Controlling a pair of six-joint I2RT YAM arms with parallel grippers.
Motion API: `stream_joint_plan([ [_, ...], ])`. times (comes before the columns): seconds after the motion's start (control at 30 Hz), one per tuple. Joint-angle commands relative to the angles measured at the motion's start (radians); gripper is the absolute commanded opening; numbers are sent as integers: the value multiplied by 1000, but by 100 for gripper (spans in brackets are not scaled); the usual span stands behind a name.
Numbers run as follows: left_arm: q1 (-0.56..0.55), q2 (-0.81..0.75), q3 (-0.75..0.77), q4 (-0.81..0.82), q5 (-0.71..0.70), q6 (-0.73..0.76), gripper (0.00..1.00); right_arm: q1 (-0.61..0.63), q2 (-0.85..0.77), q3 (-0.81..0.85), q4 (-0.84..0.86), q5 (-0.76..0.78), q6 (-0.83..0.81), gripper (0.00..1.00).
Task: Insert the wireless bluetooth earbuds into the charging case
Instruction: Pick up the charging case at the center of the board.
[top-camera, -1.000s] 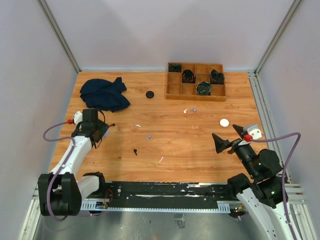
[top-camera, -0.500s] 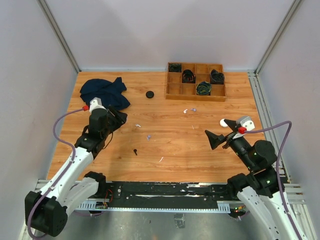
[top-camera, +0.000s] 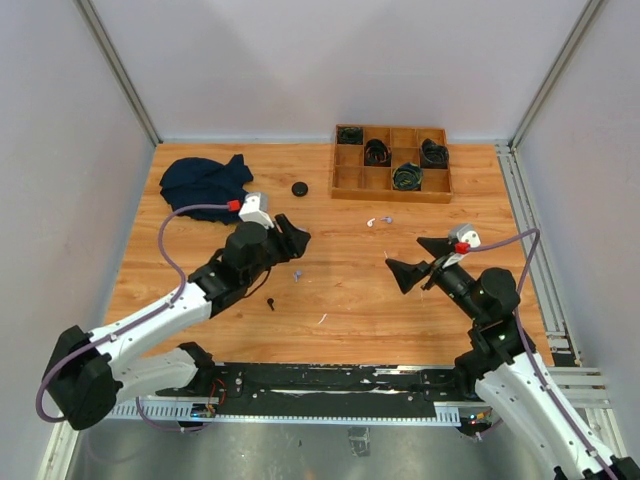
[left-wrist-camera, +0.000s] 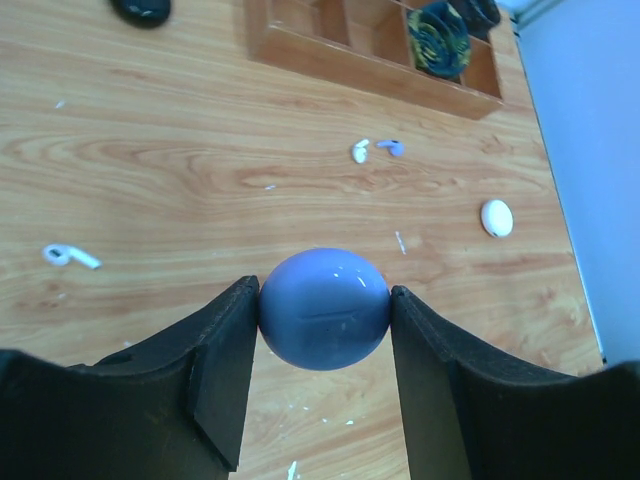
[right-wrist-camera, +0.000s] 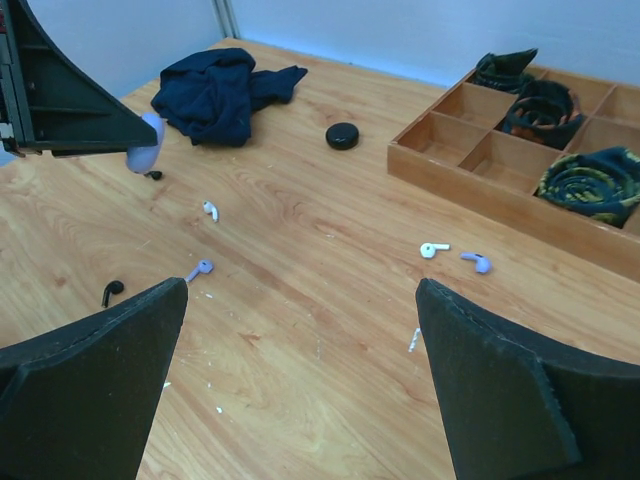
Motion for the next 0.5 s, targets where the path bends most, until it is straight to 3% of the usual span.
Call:
stream_joint_plan([
  [0.0,-109,45,53,151,-92,89,45,13,66,-26,193,-53,72,99],
  [0.2,-163,96,90,171,-130,35,45,24,155,-44,286,-91,124,99],
  [0.47,-248,160,132,176,-255,-137,45,68,288,-124,578,-91,167,93],
])
